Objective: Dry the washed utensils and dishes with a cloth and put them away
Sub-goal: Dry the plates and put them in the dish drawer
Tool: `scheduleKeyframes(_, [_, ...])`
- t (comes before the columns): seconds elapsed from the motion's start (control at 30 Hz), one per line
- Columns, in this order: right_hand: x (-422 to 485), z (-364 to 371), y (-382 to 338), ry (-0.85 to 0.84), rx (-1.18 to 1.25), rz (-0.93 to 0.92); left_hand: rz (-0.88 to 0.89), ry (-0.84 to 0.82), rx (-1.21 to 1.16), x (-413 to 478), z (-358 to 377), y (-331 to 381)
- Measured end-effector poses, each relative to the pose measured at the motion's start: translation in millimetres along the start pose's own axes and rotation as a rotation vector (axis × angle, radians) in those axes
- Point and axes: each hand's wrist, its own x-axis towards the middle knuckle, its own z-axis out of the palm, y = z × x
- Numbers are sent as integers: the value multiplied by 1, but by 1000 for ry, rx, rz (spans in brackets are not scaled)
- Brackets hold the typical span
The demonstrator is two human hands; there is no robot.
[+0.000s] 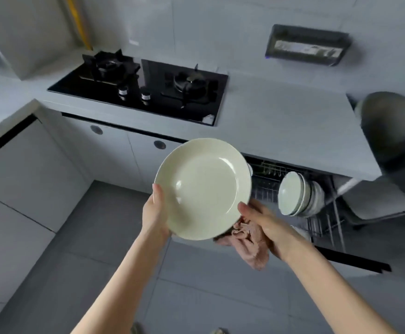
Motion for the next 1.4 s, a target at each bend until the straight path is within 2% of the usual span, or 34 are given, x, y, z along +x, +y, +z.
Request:
scheduleKeyframes(0.07, [-9, -34, -2, -10, 120, 21, -28, -39, 1, -6, 36, -16])
scheduleKeyframes(0.2, [-18, -77, -4, 61, 161, 46, -121, -120, 64, -6, 84, -43])
scheduleKeyframes(0.3, [-13, -108, -1, 219, 126, 97, -205, -248, 118, 8, 113, -60])
scheduleKeyframes(0.43, [2, -147, 0, 441, 100, 195, -295, -434, 383, 31, 155, -69])
scheduleKeyframes(0.67, [66, -203, -3, 680, -115, 275, -309, -546, 601, 87, 222, -74])
scheduleKeyframes(0.8, [115, -238, 3, 751, -77, 361, -283, -658, 674, 116, 263, -101])
scheduleKeyframes(0.87, [135, -253, 10, 776, -54, 407, -331, -609, 698, 126, 282, -125])
scheduleKeyframes(0.93, [146, -259, 13, 783, -31, 439, -466, -541, 670, 129, 294, -145])
scheduleKeyframes(1.07, [174, -282, 25, 799, -51, 457, -798, -449, 357, 141, 324, -177])
scheduleKeyframes(1.23, [195, -313, 44, 803, -156, 484, -917, -370, 172, 157, 350, -213])
scheduleKeyframes(1.4, [216, -333, 57, 812, -265, 427, -947, -317, 114, 168, 373, -255])
